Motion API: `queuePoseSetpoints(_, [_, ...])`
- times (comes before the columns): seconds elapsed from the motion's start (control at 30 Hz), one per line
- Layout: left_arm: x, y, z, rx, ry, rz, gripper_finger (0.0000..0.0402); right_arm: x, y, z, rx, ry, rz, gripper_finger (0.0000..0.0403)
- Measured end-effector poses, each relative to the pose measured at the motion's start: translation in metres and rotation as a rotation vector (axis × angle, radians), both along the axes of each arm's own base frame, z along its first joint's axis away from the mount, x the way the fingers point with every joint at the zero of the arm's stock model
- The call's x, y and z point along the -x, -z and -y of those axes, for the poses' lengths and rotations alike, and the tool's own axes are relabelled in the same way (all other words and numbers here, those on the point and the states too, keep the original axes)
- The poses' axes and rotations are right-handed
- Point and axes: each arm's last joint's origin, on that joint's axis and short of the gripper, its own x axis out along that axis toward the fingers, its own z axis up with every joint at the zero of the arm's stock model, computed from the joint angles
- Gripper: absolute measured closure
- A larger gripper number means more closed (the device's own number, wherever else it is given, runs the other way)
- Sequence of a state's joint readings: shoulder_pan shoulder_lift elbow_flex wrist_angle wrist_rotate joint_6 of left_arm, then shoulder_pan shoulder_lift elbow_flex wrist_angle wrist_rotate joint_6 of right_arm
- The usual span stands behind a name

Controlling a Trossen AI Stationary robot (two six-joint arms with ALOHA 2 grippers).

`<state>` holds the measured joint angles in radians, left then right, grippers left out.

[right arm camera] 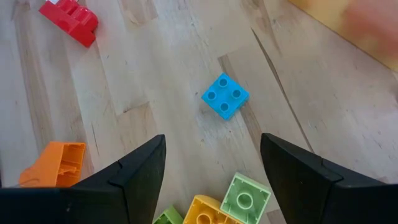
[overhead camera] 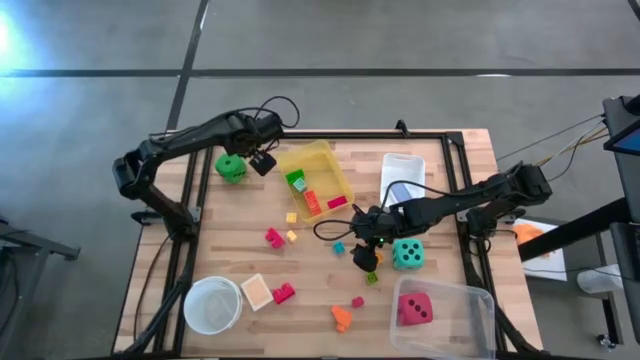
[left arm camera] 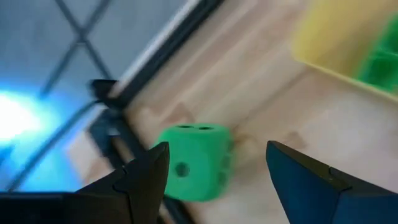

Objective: Pick & Place Toys
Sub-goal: Put the green dice into the transparent bin

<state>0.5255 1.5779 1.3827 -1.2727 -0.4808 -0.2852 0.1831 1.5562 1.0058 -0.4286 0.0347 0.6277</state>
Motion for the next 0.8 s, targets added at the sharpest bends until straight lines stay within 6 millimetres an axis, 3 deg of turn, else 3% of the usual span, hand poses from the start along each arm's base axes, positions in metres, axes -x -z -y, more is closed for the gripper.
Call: queuePoseSetpoints(0.8, [0.0017, 0.0012, -0.0025, -0.066, 0.026, -0.096, 0.0132, 0.0, 0.0, 0.0001, 0.0, 0.0, 0.0, 0.0148])
